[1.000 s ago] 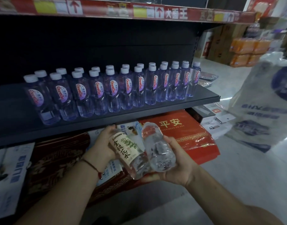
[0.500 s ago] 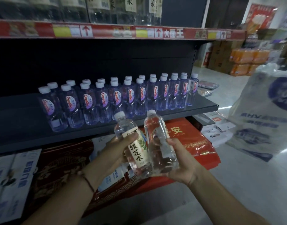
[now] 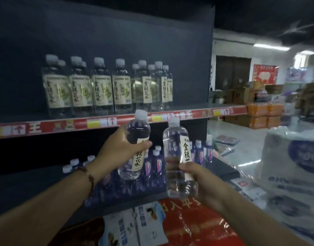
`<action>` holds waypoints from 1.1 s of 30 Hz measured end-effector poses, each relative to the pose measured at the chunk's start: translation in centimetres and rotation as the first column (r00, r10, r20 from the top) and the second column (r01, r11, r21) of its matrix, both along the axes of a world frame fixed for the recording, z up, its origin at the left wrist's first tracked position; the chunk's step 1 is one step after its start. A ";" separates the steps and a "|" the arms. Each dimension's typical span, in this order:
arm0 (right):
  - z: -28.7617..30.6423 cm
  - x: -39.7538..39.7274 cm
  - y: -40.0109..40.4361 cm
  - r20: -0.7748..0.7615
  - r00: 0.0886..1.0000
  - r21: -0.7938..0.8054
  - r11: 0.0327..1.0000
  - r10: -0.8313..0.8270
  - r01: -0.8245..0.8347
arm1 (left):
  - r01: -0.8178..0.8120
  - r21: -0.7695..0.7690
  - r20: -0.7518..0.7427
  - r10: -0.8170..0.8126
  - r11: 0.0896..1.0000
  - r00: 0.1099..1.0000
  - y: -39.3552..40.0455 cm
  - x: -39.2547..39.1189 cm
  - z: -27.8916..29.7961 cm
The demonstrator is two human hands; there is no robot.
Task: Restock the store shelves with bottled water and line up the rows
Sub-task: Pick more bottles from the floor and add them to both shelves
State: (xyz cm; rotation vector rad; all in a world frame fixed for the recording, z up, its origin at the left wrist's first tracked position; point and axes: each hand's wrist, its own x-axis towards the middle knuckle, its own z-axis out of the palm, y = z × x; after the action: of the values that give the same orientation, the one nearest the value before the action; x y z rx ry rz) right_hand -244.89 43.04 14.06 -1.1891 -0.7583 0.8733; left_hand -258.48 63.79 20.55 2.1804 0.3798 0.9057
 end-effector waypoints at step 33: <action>17.8 14.6 11.7 0.329 0.796 0.156 0.861 -0.508 0.484 | 0.000 0.552 -0.361 0.239 0.834 0.902 8.4 8.2 6.4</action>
State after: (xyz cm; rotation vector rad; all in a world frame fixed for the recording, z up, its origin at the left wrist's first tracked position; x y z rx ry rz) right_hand -230.30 54.75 31.91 -1.4236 -0.7060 0.1868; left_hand -250.29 72.23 26.97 2.9256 0.5205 0.6511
